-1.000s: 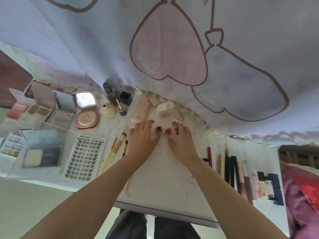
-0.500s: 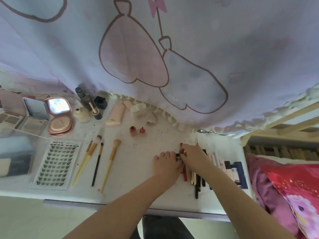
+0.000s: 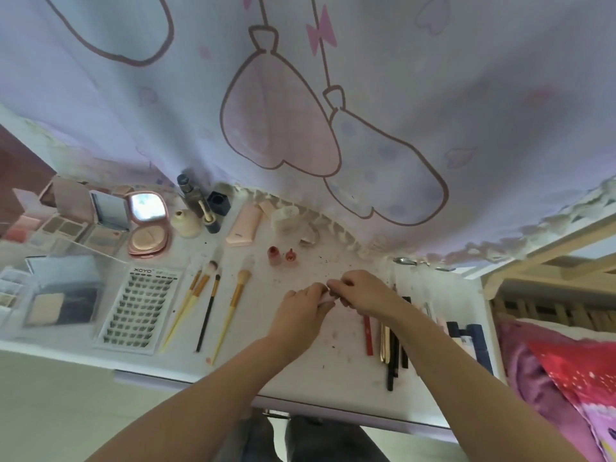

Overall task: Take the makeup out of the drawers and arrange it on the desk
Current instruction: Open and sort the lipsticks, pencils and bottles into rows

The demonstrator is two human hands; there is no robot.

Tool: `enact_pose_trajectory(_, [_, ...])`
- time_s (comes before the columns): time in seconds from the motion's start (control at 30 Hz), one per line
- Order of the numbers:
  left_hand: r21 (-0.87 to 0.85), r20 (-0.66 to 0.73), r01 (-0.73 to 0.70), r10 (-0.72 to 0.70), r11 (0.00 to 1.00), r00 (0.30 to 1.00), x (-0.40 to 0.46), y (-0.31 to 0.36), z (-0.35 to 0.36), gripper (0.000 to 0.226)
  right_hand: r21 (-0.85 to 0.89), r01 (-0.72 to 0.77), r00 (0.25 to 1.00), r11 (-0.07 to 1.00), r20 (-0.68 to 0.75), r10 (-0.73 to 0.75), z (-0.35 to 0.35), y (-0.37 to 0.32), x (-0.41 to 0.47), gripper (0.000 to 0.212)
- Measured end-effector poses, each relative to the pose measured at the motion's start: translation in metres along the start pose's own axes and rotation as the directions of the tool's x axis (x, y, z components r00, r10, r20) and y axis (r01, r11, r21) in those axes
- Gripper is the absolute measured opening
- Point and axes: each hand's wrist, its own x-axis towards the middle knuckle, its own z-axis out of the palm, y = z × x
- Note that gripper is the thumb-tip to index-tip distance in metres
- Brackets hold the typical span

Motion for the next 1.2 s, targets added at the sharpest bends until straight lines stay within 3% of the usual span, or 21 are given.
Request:
enact_pose_trajectory(0.1, [-0.215,0.099,0.060,-0.039,0.975,0.994,-0.003,-0.002,-0.029,0.026,0.114,0.093,0.995,0.989,0.023,-0.097,0.001,-0.010,-0.011,0.022])
enact_pose_trajectory(0.17, [-0.271,0.140,0.063,-0.025,0.961,0.990,-0.008,-0.008,-0.044,0.025,0.150,0.154,0.985,0.977,0.059,-0.164,0.001,-0.017,-0.019,0.012])
enact_pose_trajectory(0.3, [-0.243,0.125,-0.005,0.037,0.970,0.991,-0.015,-0.015,-0.063,0.016,0.158,0.125,0.981,0.980,0.127,-0.146,-0.007,-0.040,-0.030,0.020])
enact_pose_trajectory(0.4, [-0.217,0.118,-0.019,0.046,0.976,0.992,-0.019,-0.018,-0.073,0.014,-0.071,0.107,0.984,0.992,0.147,-0.096,-0.003,-0.052,-0.028,0.036])
enact_pose_trajectory(0.5, [-0.219,0.116,-0.014,0.040,0.976,0.992,-0.022,-0.025,-0.079,0.015,-0.059,0.148,0.981,0.987,0.135,-0.139,0.002,-0.054,-0.028,0.018])
enact_pose_trajectory(0.57, [-0.240,0.130,-0.001,0.034,0.971,0.991,-0.023,-0.031,-0.081,0.015,0.014,0.138,0.980,0.990,0.144,-0.138,0.002,-0.059,-0.030,0.020])
enact_pose_trajectory(0.7, [-0.136,0.133,-0.048,0.066,0.990,0.989,-0.024,-0.040,-0.084,0.016,-0.098,0.126,0.980,0.987,0.167,-0.108,0.006,-0.068,-0.028,0.028])
enact_pose_trajectory(0.83, [-0.159,0.230,-0.030,0.067,0.987,0.971,-0.026,-0.043,-0.091,0.016,-0.106,0.143,0.980,0.984,0.158,-0.125,0.008,-0.069,-0.029,0.010])
enact_pose_trajectory(0.93, [-0.279,0.493,0.110,0.044,0.954,0.869,-0.023,-0.045,-0.107,0.026,-0.150,0.181,0.966,0.972,0.213,-0.147,0.011,-0.071,-0.035,0.005])
enact_pose_trajectory(1.03, [-0.478,0.754,0.387,0.143,0.789,0.641,-0.022,-0.057,-0.120,0.029,-0.176,0.220,0.943,0.959,0.291,-0.163,0.017,-0.076,-0.043,0.006])
enact_pose_trajectory(1.1, [-0.544,0.813,0.562,0.227,0.623,0.536,-0.025,-0.069,-0.121,0.031,-0.178,0.244,0.940,0.953,0.283,-0.188,0.021,-0.077,-0.046,0.008])
enact_pose_trajectory(1.2, [-0.573,0.819,0.702,0.259,0.424,0.512,-0.030,-0.084,-0.120,0.028,-0.135,0.250,0.955,0.959,0.196,-0.221,0.019,-0.073,-0.046,0.011])
